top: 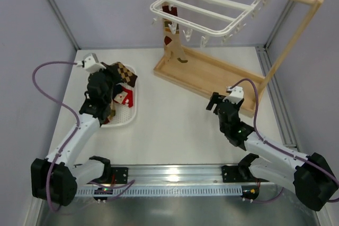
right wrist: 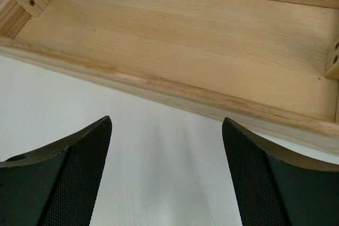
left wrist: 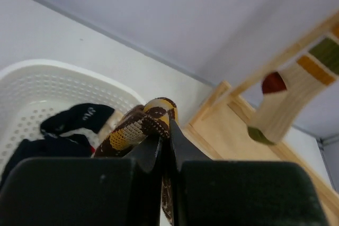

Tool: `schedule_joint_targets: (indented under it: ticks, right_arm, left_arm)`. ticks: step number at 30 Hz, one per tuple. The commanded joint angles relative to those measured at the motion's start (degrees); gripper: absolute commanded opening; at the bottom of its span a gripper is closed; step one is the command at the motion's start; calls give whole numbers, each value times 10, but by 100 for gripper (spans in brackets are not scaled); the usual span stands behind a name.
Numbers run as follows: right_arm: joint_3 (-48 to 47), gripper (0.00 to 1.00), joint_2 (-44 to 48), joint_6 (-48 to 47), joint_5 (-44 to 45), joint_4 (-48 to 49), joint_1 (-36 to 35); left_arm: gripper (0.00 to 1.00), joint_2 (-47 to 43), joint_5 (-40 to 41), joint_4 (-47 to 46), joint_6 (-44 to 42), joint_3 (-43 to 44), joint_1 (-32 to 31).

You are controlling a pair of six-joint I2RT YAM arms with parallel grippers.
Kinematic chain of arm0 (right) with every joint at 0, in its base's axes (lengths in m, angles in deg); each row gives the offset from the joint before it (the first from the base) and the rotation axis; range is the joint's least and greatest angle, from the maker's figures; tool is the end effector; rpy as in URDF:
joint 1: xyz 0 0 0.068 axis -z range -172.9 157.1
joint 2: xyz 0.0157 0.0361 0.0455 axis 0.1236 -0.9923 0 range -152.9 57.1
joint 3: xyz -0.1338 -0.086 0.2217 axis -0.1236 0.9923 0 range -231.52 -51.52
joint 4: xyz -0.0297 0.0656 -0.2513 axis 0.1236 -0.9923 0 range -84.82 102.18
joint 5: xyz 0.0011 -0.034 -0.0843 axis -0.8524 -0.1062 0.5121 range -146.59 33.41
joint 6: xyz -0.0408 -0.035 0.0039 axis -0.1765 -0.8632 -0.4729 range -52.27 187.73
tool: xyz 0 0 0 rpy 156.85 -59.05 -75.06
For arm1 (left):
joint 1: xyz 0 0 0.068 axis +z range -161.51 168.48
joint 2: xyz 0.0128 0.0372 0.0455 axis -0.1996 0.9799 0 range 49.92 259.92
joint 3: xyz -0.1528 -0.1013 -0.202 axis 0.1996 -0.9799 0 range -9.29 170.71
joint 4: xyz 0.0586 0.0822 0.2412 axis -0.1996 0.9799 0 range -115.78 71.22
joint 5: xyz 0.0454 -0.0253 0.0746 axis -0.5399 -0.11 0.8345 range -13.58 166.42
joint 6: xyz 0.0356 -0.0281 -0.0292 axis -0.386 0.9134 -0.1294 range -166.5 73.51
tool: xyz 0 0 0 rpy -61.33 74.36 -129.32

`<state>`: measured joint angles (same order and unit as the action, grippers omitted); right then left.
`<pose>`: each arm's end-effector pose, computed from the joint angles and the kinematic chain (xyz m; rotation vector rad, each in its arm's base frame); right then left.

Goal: Remove the socks clipped to the hanger

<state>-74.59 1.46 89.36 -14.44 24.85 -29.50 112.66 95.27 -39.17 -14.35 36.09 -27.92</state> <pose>0.1782 0.1025 0.2160 0.2428 1.8097 0.0081 0.2510 -0.0618 0.3249 -0.4733 1.5804 -0.3787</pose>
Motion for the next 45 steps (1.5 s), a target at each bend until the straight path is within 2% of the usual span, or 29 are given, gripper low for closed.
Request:
schedule_joint_targets:
  ticks: [1,5,21,22,23,25,33,40,45]
  right_arm:
    - [17,85,13,23,-22,39,8]
    - [24,85,14,22,-37,45,19]
    - [33,85,23,30,-60,49,28]
    - [33,85,24,30,-60,49,28]
    - [33,85,25,30,-60,49,28]
    - [33,85,26,30,-59,47,28]
    - [34,86,25,27,-57,47,30]
    - [35,86,11,30,-61,56,34]
    - [34,86,6,32,-68,60,35]
  left_arm:
    - [0,-16,-15,42,42,4,61]
    - [0,-28,7,45,56,-35,107]
    - [2,-32,7,35,42,-96,98]
    - [10,-32,6,34,41,-96,97]
    - [54,-28,7,35,41,-96,96]
    - [99,-26,25,48,44,-91,92]
    - [100,-39,107,100,53,-73,72]
    - [100,-29,129,155,13,-42,18]
    - [100,-29,106,213,46,-52,9]
